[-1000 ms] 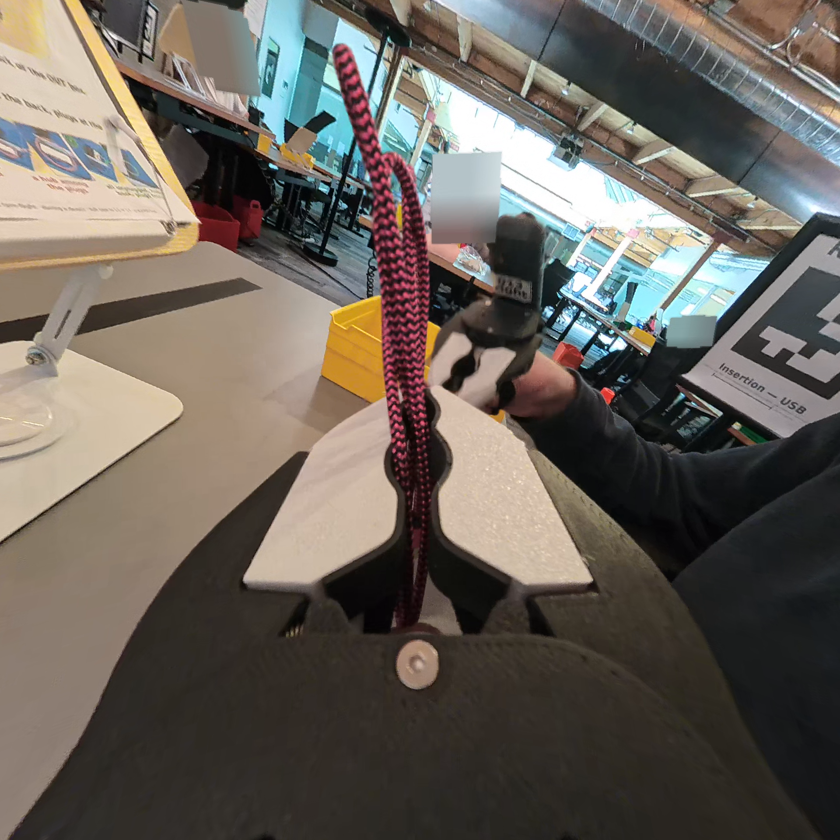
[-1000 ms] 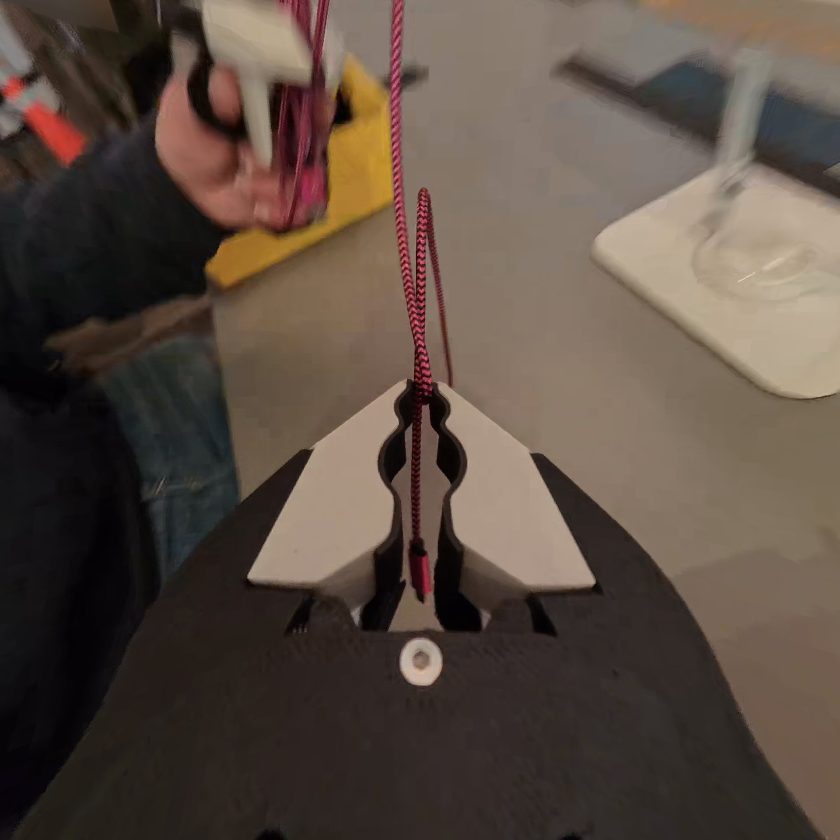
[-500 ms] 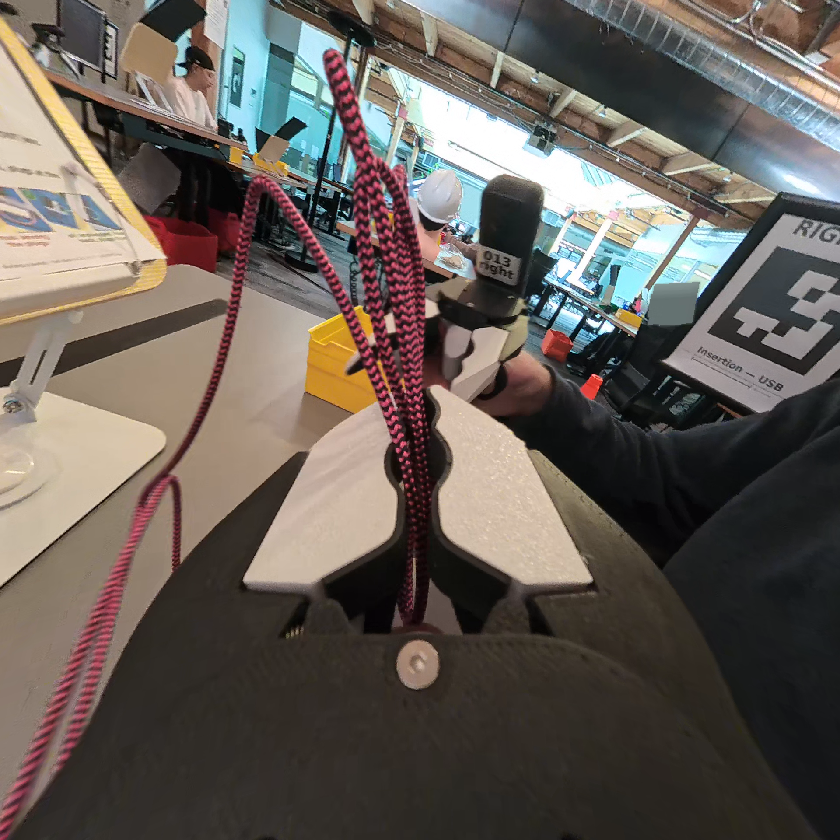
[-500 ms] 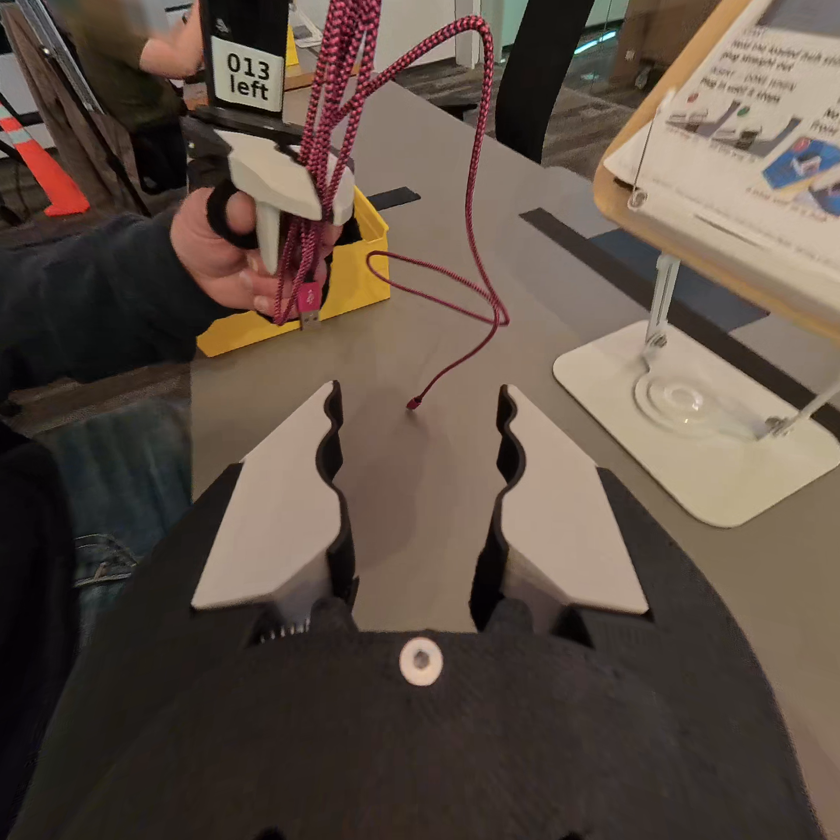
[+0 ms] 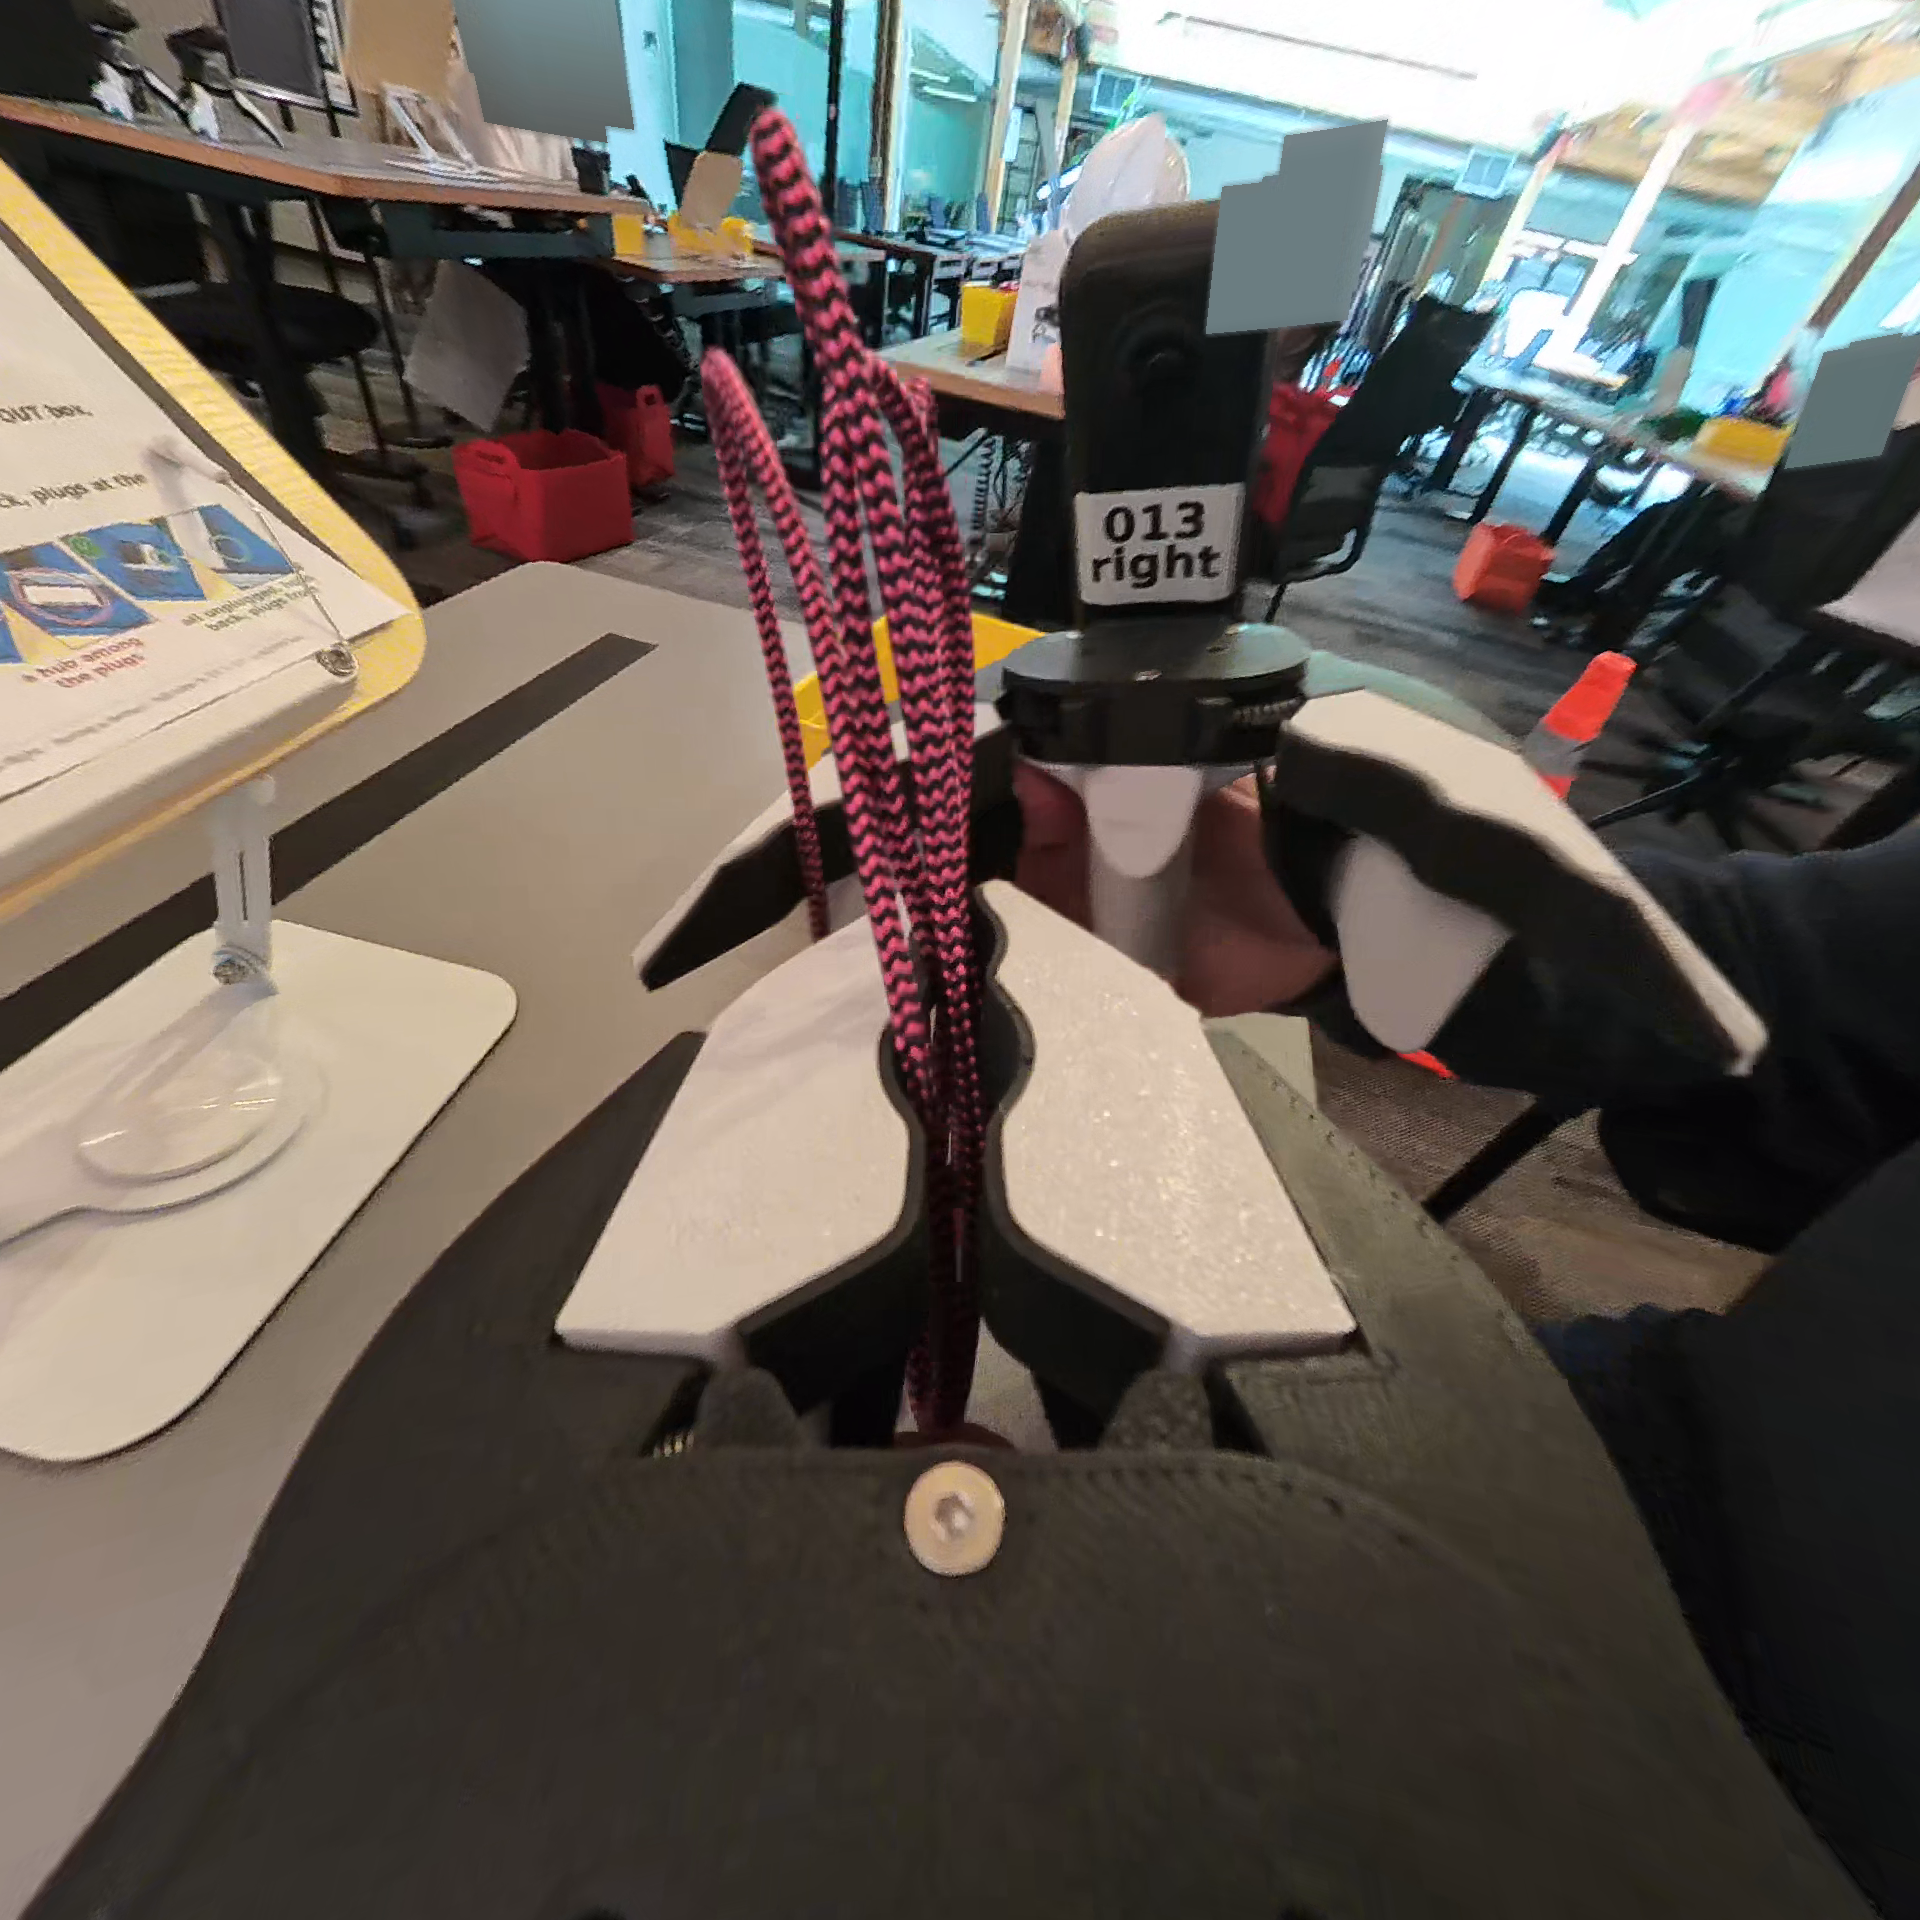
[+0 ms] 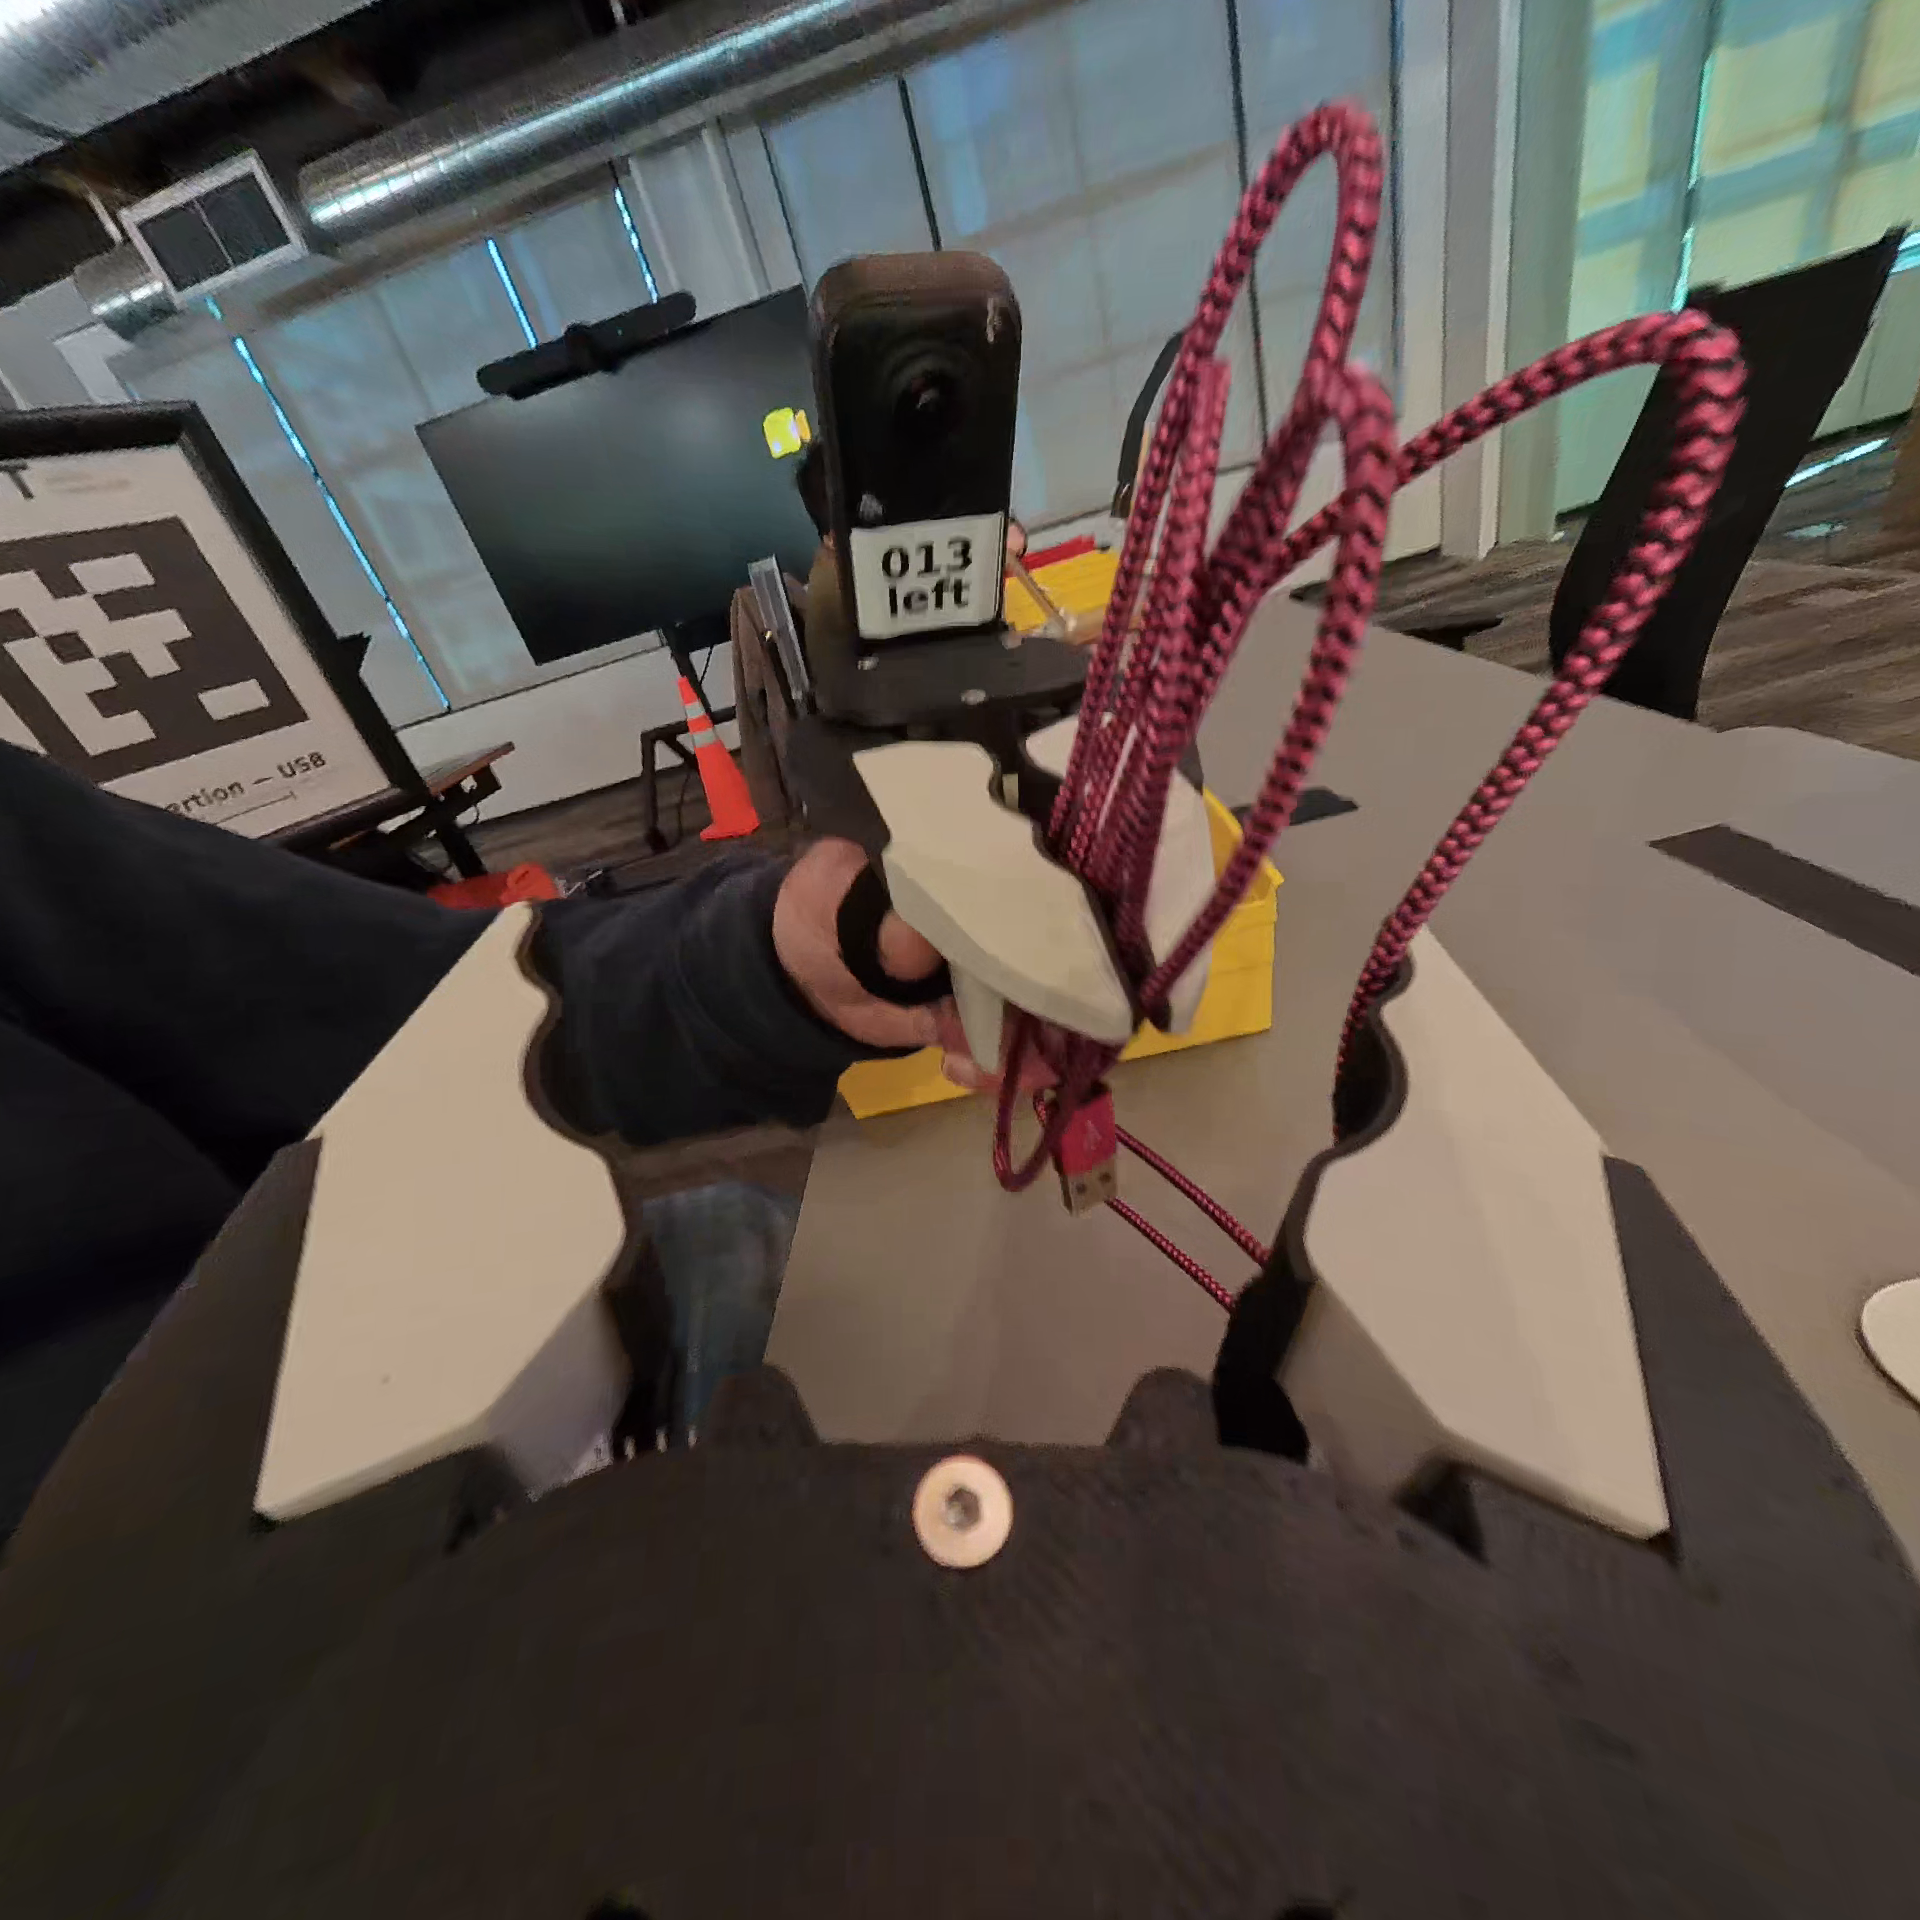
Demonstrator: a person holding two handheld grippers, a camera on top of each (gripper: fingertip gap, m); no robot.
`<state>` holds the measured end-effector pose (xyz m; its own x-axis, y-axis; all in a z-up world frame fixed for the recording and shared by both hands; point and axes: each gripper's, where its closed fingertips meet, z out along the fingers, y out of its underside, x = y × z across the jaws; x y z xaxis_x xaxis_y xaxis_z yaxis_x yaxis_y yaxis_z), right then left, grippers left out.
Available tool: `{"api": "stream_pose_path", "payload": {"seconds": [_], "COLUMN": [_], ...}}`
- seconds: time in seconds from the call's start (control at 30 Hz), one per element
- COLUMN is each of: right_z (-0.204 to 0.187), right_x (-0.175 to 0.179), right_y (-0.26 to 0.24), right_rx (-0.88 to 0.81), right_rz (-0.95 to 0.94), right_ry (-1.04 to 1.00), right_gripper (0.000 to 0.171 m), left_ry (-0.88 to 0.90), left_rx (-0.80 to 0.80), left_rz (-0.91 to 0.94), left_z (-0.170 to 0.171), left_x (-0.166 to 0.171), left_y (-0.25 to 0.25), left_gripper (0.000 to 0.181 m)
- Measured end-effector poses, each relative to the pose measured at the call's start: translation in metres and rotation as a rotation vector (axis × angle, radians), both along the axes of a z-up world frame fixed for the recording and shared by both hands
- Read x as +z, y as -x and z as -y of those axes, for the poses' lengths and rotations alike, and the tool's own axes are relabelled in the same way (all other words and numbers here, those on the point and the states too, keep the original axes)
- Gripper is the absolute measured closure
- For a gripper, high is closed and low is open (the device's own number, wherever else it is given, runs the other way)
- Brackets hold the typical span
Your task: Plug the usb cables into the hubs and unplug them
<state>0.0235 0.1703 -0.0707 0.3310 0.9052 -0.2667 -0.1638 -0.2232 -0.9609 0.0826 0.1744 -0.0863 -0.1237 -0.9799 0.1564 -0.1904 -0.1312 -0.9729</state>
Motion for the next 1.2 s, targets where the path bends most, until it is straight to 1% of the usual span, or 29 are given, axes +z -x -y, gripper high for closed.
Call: {"api": "stream_pose_path", "payload": {"seconds": [0.07, 0.17, 0.27, 0.3, 0.33, 0.43, 0.47, 0.5, 0.53, 0.6, 0.67, 0.73, 0.77, 0.8, 0.83, 0.87, 0.97, 1.03, 1.1, 1.13, 1.17, 1.2], "right_z": [0.001, 0.001, -0.004, -0.006, -0.009, -0.016, -0.019, -0.02, -0.022, -0.027, -0.029, -0.03, -0.03, -0.029, -0.028, -0.027, -0.024, -0.017, -0.011, -0.007, 0.0, 0.002], "right_x": [0.004, 0.017, 0.017, 0.017, 0.016, 0.013, 0.011, 0.008, 0.006, 0.001, -0.001, 0.001, 0.0, 0.001, 0.001, 0.001, 0.001, 0.004, 0.004, 0.003, 0.002, 0.002], "right_y": [-0.001, -0.007, -0.013, -0.016, -0.019, -0.03, -0.031, -0.03, -0.031, -0.037, -0.042, -0.049, -0.051, -0.052, -0.053, -0.055, -0.059, -0.059, -0.058, -0.055, -0.05, -0.048], "right_rx": [-0.013, 0.005, -0.026, -0.034, -0.047, -0.121, -0.145, -0.162, -0.191, -0.28, -0.31, -0.348, -0.348, -0.334, -0.327, -0.329, -0.287, -0.231, -0.174, -0.127, -0.046, -0.021], "right_rz": [-0.037, -0.169, -0.202, -0.218, -0.224, -0.221, -0.218, -0.194, -0.166, -0.103, -0.109, -0.109, -0.104, -0.114, -0.116, -0.106, -0.095, -0.068, -0.021, -0.002, 0.023, 0.042], "right_ry": [0.004, 0.032, 0.041, 0.057, 0.068, 0.08, 0.088, 0.112, 0.117, 0.106, 0.137, 0.116, 0.118, 0.119, 0.109, 0.09, 0.092, 0.076, 0.069, 0.076, 0.093, 0.086], "right_gripper": [0.04, 0.062, 0.083, 0.086, 0.094, 0.113, 0.104, 0.088, 0.086, 0.099, 0.109, 0.13, 0.136, 0.148, 0.158, 0.171, 0.171, 0.171, 0.171, 0.171, 0.171, 0.171], "left_ry": [-0.02, -0.117, -0.156, -0.177, -0.194, -0.303, -0.346, -0.378, -0.405, -0.482, -0.54, -0.607, -0.626, -0.63, -0.622, -0.613, -0.598, -0.524, -0.441, -0.401, -0.365, -0.316], "left_rx": [-0.004, 0.01, 0.039, 0.058, 0.073, 0.146, 0.193, 0.229, 0.257, 0.365, 0.442, 0.473, 0.483, 0.493, 0.482, 0.458, 0.392, 0.323, 0.213, 0.187, 0.15, 0.09], "left_rz": [-0.014, -0.089, -0.088, -0.087, -0.086, -0.112, -0.139, -0.167, -0.164, -0.192, -0.202, -0.213, -0.228, -0.229, -0.224, -0.229, -0.198, -0.171, -0.153, -0.167, -0.188, -0.215], "left_z": [0.004, 0.01, 0.013, 0.012, 0.013, 0.012, 0.007, 0.004, 0.003, -0.007, -0.014, -0.014, -0.014, -0.013, -0.012, -0.01, 0.001, 0.01, 0.022, 0.022, 0.023, 0.026], "left_x": [-0.005, -0.021, -0.022, -0.022, -0.022, -0.026, -0.029, -0.032, -0.032, -0.031, -0.028, -0.028, -0.03, -0.031, -0.033, -0.035, -0.031, -0.025, -0.019, -0.019, -0.021, -0.025], "left_y": [-0.006, -0.016, -0.022, -0.024, -0.026, -0.031, -0.032, -0.033, -0.034, -0.033, -0.032, -0.032, -0.033, -0.034, -0.035, -0.036, -0.032, -0.025, -0.018, -0.015, -0.013, -0.013], "left_gripper": [0.179, 0.179, 0.179, 0.179, 0.179, 0.178, 0.178, 0.178, 0.179, 0.18, 0.177, 0.179, 0.179, 0.177, 0.177, 0.17, 0.158, 0.153, 0.147, 0.137, 0.126, 0.12]}}
